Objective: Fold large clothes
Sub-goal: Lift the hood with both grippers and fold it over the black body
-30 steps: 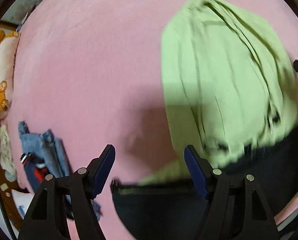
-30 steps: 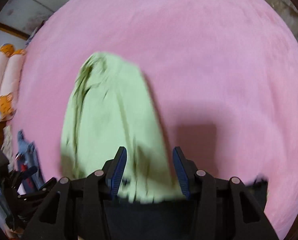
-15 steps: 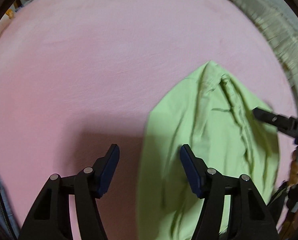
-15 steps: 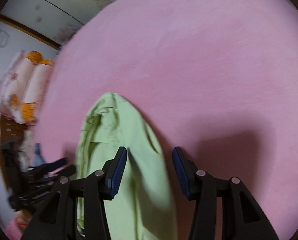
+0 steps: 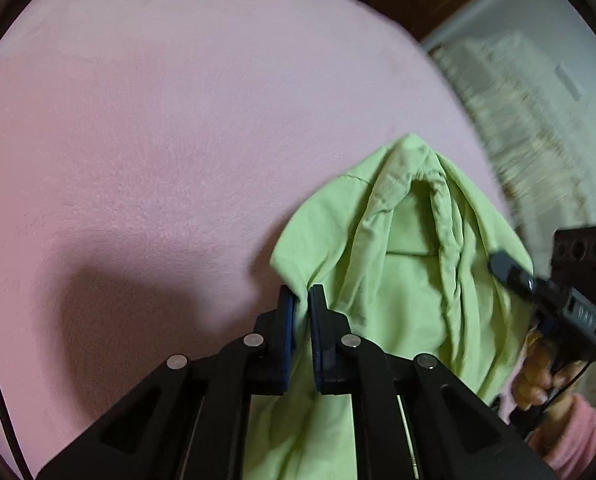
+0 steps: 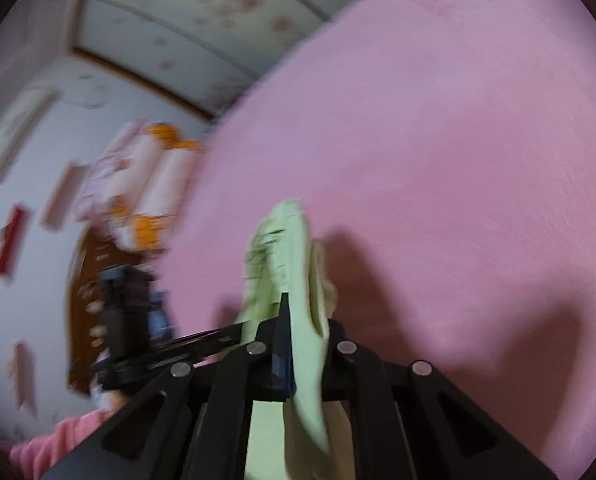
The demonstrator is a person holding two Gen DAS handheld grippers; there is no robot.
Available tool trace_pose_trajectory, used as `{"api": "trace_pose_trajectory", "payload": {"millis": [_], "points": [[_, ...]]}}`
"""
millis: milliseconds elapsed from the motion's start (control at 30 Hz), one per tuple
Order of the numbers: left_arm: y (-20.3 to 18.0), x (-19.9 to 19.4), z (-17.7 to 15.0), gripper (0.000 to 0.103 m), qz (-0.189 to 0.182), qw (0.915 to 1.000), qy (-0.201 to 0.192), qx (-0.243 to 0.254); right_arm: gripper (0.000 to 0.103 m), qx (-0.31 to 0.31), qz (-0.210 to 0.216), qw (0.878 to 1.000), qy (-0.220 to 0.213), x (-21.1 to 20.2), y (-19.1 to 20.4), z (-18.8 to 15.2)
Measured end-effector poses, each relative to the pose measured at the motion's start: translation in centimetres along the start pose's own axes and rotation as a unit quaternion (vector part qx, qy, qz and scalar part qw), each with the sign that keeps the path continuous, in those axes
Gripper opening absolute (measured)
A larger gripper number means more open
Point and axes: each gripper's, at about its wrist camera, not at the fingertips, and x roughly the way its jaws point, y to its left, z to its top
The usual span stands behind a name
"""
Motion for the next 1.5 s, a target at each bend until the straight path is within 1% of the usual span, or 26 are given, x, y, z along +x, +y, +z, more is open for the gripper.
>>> {"api": "trace_pose_trajectory", "payload": {"millis": [33, 100, 167, 233, 300, 433, 500, 533, 633, 767, 833, 867, 900, 933, 1000, 1100, 1133, 1167, 1200, 1233, 1267, 1333, 1367, 1400, 1467, 1500], "points": [[-0.3, -1.3, -0.6, 0.006, -0.022, 0.9996, -0.014, -0.005, 0.005, -0.017, 0.025, 1.0, 0.001, -0.7, 0.9, 0.0], [-0.9, -4.1, -1.4, 0.005, -0.076, 0.9961, -0.044, -0.008, 0.005, -0.047, 0.079, 0.996, 0.004, -3.0, 3.3, -0.5], [-1.3, -6.8, -2.6, 0.005, -0.113, 0.9916, -0.062, -0.004, 0.005, -0.061, 0.11, 0.992, 0.009, -4.9, 4.8, -1.0], [-1.7, -9.1, -4.2, 0.005, -0.152, 0.9861, -0.066, -0.001, 0.005, -0.071, 0.137, 0.988, 0.013, -6.9, 6.1, -1.9], [-2.1, -10.8, -5.5, 0.005, -0.163, 0.9843, -0.067, 0.012, 0.005, -0.082, 0.158, 0.984, 0.017, -8.9, 7.3, -3.2], [-2.5, -13.8, -8.7, 0.005, -0.178, 0.9812, -0.068, 0.029, 0.005, -0.117, 0.176, 0.977, 0.037, -11.4, 9.8, -6.8], [-3.3, -15.3, -10.8, 0.005, -0.175, 0.9815, -0.061, 0.049, 0.005, -0.128, 0.177, 0.975, 0.042, -12.6, 10.0, -8.2], [-3.5, -15.7, -11.3, 0.005, -0.171, 0.982, -0.056, 0.059, 0.005, -0.132, 0.175, 0.975, 0.047, -12.4, 10.6, -9.3], [-3.4, -17.1, -14.1, 0.005, -0.167, 0.9829, -0.027, 0.074, 0.005, -0.142, 0.164, 0.974, 0.067, -13.1, 11.1, -12.1], [-3.9, -17.1, -18.9, 0.005, -0.13, 0.9855, 0.015, 0.109, 0.007, -0.145, 0.129, 0.976, 0.095, -13.9, 10.7, -15.9], [-4.1, -16.9, -21.0, 0.005, -0.112, 0.9857, 0.03, 0.122, 0.007, -0.144, 0.114, 0.977, 0.11, -14.4, 9.7, -17.8], [-4.2, -16.3, -22.2, 0.005, -0.098, 0.9854, 0.039, 0.133, 0.007, -0.148, 0.096, 0.976, 0.124, -14.2, 9.5, -19.2], [-5.1, -15.3, -22.3, 0.005, -0.085, 0.9848, 0.045, 0.144, 0.008, -0.152, 0.079, 0.976, 0.135, -13.8, 9.5, -20.2], [-4.9, -15.2, -23.6, 0.005, -0.067, 0.9838, 0.05, 0.159, 0.009, -0.156, 0.06, 0.975, 0.149, -13.5, 9.2, -21.3], [-5.3, -13.9, -25.1, 0.006, -0.031, 0.98, 0.061, 0.187, 0.01, -0.167, 0.023, 0.97, 0.177, -12.5, 8.7, -23.5], [-6.3, -12.4, -27.2, 0.007, 0.015, 0.9741, 0.059, 0.218, 0.013, -0.195, -0.04, 0.957, 0.211, -11.2, 8.3, -26.7], [-6.1, -12.2, -28.5, 0.007, 0.035, 0.9712, 0.058, 0.228, 0.014, -0.208, -0.062, 0.952, 0.214, -10.9, 8.1, -27.6], [-6.7, -11.5, -29.1, 0.008, 0.055, 0.9684, 0.056, 0.237, 0.014, -0.217, -0.086, 0.949, 0.211, -10.8, 7.8, -28.5], [-6.1, -11.1, -29.8, 0.008, 0.077, 0.9645, 0.056, 0.246, 0.015, -0.217, -0.1, 0.949, 0.205, -10.8, 7.8, -29.2], [-6.3, -10.5, -30.0, 0.008, 0.093, 0.9616, 0.057, 0.252, 0.015, -0.212, -0.113, 0.95, 0.2, -10.6, 7.7, -29.4], [-6.5, -9.9, -30.5, 0.009, 0.118, 0.9571, 0.059, 0.258, 0.016, -0.206, -0.126, 0.95, 0.196, -10.5, 7.7, -29.6], [-7.0, -9.2, -30.3, 0.009, 0.147, 0.9518, 0.063, 0.262, 0.017, -0.205, -0.148, 0.948, 0.193, -10.2, 8.3, -29.5], [-7.7, -9.5, -30.6, 0.015, 0.156, 0.9498, 0.067, 0.263, 0.02, -0.205, -0.164, 0.945, 0.197, -10.2, 8.7, -29.5], [-8.1, -9.5, -30.6, 0.024, 0.167, 0.948, 0.077, 0.26, 0.022, -0.205, -0.174, 0.942, 0.202, -10.0, 9.3, -29.6], [-8.2, -10.1, -30.4, 0.032, 0.179, 0.949, 0.096, 0.241, 0.035, -0.203, -0.193, 0.934, 0.221, -10.2, 10.1, -29.2], [-8.7, -10.4, -30.3, 0.033, 0.185, 0.9507, 0.102, 0.227, 0.037, -0.202, -0.196, 0.932, 0.229, -10.5, 10.1, -28.9]]}}
